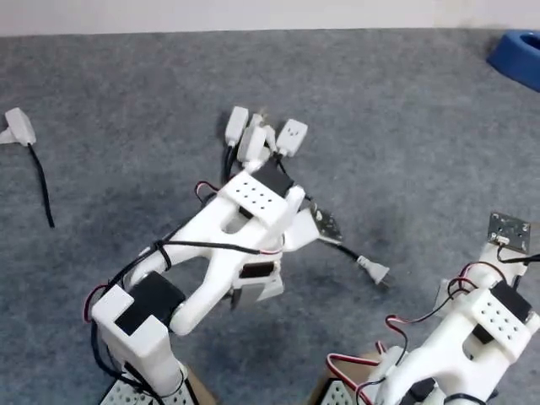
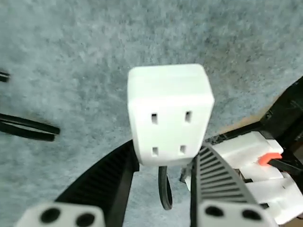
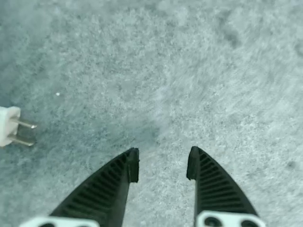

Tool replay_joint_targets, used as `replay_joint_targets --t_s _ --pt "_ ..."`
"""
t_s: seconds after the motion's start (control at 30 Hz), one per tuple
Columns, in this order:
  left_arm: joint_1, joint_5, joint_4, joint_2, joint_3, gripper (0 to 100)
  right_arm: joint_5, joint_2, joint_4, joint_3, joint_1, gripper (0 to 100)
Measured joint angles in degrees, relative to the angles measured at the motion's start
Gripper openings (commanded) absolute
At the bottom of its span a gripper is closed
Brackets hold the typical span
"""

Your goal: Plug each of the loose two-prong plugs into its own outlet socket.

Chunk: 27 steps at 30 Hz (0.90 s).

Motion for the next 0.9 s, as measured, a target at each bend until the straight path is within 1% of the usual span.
replay_joint_targets --t_s 0.17,0.27,0.4,0.47,0.57,0.7,0.77,0.9 --pt "-0.4 0.0 0.0 3.2 0.6 15 0.0 0.0 0.2 0.0 -0.4 17.7" --pt "-3.4 0.0 0.0 6.2 -1.4 15 0.0 0.0 0.2 0.0 -0.4 17.7" --pt "-7.9 0.0 0.0 9.6 -7.1 15 0.0 0.0 0.2 0.0 -0.4 17.7" --pt "-8.4 0.0 0.0 11.9 -8.4 16 0.0 0.0 0.2 0.0 -0.4 17.7" --pt "-7.2 0.0 0.0 16.1 -9.0 16 0.0 0.0 0.2 0.0 -0.4 17.7" --pt "-3.0 1.1 0.0 19.6 -9.1 16 0.0 0.0 0.2 0.0 -0.4 17.7" --pt "-1.0 2.1 0.0 20.6 -10.2 20 0.0 0.0 0.2 0.0 -0.4 17.7" --pt "1.1 3.0 0.0 22.7 -12.8 33 0.0 0.0 0.2 0.0 -0.4 17.7"
